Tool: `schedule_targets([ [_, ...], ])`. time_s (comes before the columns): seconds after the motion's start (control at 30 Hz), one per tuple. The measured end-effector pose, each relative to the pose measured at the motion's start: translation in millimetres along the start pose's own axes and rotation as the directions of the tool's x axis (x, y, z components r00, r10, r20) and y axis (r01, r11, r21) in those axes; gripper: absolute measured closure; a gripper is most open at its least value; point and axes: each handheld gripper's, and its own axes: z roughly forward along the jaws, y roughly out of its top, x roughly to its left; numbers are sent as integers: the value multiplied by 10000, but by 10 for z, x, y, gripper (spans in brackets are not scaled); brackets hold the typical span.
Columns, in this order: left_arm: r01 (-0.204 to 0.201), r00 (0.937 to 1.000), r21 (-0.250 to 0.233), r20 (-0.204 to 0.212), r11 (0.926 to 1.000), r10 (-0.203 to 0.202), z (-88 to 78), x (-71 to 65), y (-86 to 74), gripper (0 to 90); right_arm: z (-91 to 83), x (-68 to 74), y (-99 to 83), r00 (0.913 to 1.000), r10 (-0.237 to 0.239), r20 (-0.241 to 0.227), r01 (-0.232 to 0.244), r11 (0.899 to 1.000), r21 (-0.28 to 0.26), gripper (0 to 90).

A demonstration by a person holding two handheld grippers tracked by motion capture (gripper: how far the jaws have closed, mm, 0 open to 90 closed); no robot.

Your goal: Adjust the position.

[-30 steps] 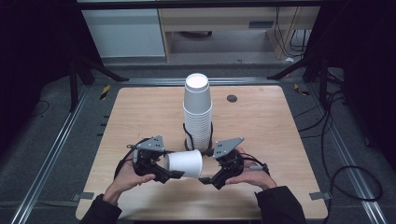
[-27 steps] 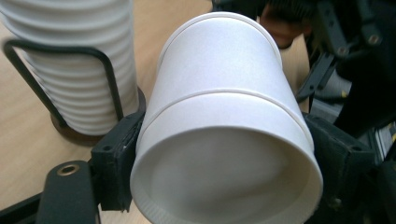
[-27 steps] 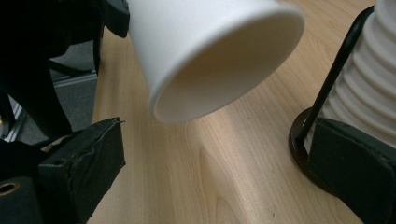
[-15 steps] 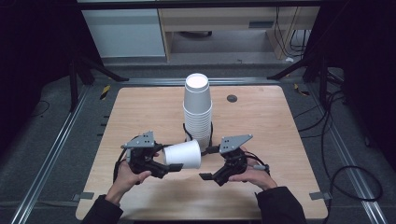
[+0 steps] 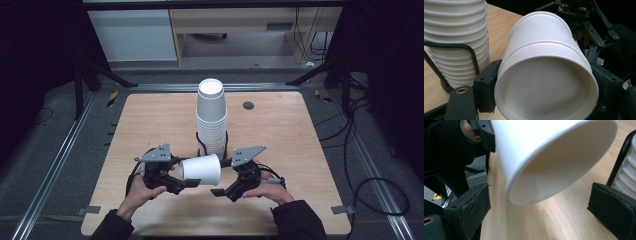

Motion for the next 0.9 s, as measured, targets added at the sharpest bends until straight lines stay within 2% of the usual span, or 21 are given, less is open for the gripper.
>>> schedule_targets([
  [0.13,141,9999,-126,-94,9998,-142,-58,46,-7,221,-16,-12,0,9999,31,103,-31,10000,-14,39],
  [0.2,235,9997,-367,-12,9990,-236,-102,57,5,221,-33,-25,5,9997,100,217,-97,9999,-124,37],
  [0.37,90,9996,-556,269,9984,-75,-105,-5,48,221,-34,-27,9,9998,151,163,-148,9997,-198,38],
  [0.53,-211,9981,-271,573,9994,227,-14,-90,66,221,-22,-2,16,9999,80,-131,-82,9998,-183,37],
  [0.7,-289,9954,-43,913,9996,292,63,-132,55,221,-19,16,24,9993,-37,-385,29,9998,-203,33],
  [0.9,-372,9938,168,1057,9992,353,117,-145,39,221,14,48,26,9977,-246,-637,240,9997,-102,56],
])
